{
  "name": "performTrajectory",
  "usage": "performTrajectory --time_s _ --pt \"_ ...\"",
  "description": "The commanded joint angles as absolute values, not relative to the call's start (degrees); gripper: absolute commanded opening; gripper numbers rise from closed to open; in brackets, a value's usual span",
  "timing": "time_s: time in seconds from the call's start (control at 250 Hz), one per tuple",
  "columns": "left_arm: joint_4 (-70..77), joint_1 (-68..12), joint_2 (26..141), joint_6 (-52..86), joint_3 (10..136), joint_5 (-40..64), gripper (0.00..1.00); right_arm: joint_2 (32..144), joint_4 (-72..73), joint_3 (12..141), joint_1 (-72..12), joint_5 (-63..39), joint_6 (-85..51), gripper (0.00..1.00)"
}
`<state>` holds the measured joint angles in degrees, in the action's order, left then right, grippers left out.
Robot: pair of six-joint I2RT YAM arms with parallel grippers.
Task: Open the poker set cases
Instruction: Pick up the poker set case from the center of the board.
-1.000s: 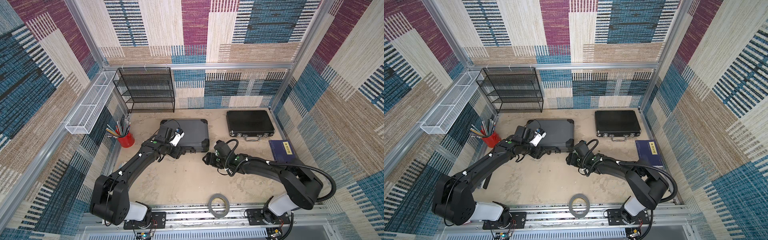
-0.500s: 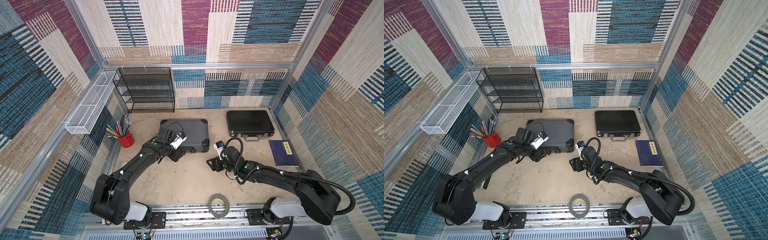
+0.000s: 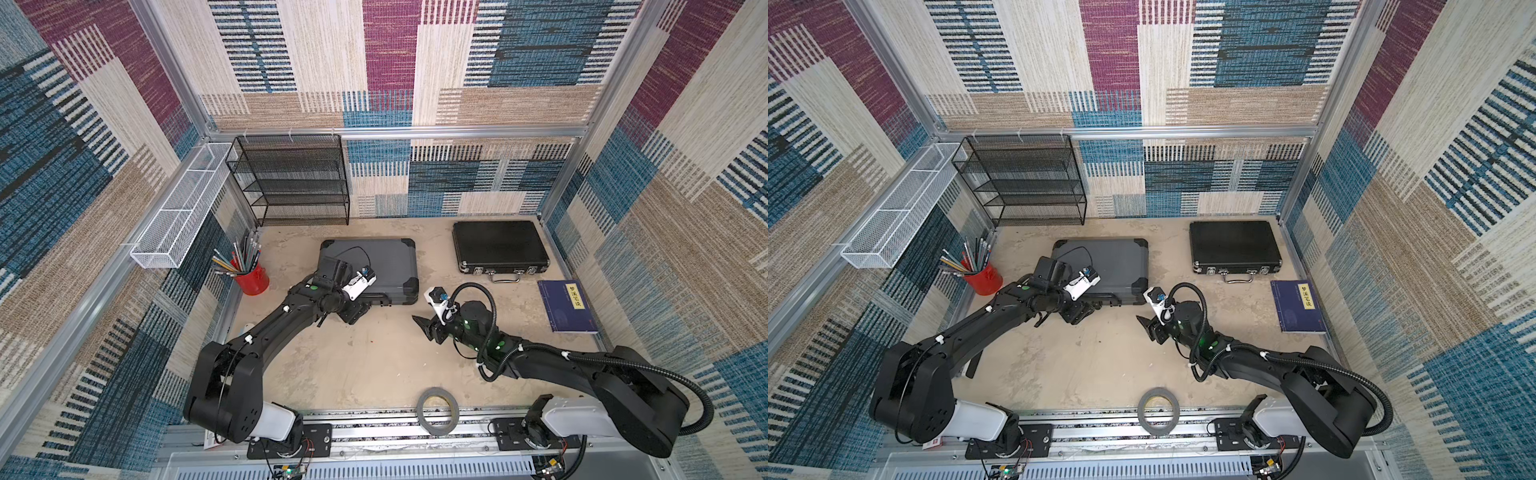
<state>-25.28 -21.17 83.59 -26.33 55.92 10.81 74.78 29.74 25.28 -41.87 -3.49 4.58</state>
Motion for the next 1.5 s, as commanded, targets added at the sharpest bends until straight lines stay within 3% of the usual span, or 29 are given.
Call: performTrajectory --time_s 0.0,0.348,0.456,0.66,1.032,1.496 --pt "-23.7 -21.4 85.2 -30.1 56.1 7.2 0.69 74.7 35.2 24.3 -41.9 -6.3 2.3 0.69" --pt "-23.6 -22.2 87.5 -33.0 56.2 8.0 0.54 86.2 41.2 27.6 -42.5 -19.2 -14.2 0.64" --pt "-23.9 -22.4 86.3 -32.3 55.0 7.2 0.50 91.0 42.4 31.0 -42.5 -18.9 -24.9 0.59" --pt "-22.2 -22.3 85.1 -32.6 53.5 5.3 0.47 99.2 48.0 36.0 -42.5 -19.9 -42.5 0.61" --pt "-23.7 -20.9 79.9 -34.7 56.1 7.3 0.64 105.7 52.2 40.2 -42.4 -19.7 -68.8 0.67" --pt "-24.9 -20.7 88.2 -37.7 61.1 7.2 0.67 106.5 56.0 38.1 -42.4 -21.6 -75.6 0.68"
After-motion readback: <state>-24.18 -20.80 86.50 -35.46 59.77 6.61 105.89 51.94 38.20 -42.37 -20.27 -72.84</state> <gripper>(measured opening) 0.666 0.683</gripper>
